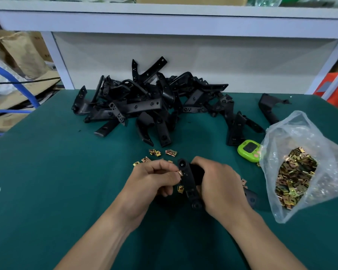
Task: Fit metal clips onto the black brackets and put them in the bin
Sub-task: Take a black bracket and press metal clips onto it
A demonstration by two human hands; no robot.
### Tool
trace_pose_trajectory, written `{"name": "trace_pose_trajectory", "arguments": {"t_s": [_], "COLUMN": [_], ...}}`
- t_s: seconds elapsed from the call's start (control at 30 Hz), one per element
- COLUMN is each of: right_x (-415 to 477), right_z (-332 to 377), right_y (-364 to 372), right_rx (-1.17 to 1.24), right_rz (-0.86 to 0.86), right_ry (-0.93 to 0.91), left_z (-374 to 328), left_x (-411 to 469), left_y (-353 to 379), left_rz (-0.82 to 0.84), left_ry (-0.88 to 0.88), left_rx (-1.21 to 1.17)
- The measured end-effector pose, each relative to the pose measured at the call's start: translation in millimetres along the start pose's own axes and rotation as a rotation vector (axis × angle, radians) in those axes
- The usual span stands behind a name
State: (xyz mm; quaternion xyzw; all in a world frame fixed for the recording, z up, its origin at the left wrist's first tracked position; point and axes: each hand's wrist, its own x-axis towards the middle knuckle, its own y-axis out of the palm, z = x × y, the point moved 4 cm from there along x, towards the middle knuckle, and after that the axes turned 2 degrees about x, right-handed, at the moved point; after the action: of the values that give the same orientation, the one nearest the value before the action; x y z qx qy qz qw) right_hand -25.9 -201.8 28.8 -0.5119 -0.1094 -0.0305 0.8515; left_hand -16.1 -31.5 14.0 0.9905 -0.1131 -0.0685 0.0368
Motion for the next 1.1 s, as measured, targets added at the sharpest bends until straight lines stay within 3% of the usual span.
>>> {"name": "trace_pose_trajectory", "arguments": {"t_s": [0.33, 0.8, 1.1], "right_x": [0, 0, -1], "right_z": [-6, 9, 11], "right_y": [-2, -12, -11], "right_rx": [-0.052, -0.240, -0.254], "right_rz": [-0.039, -0.055, -0.073], "right_ry": [0.018, 0.035, 0.029], "left_z": [-1, 4, -5], "left_x": [1, -4, -8], "left_y": [7, 1, 2], "left_rz": [0.041, -0.109, -0.095], "left_ry": [0.033, -0.070, -0.063], "left_rx": [-0.011, -0.085, -0.103]}}
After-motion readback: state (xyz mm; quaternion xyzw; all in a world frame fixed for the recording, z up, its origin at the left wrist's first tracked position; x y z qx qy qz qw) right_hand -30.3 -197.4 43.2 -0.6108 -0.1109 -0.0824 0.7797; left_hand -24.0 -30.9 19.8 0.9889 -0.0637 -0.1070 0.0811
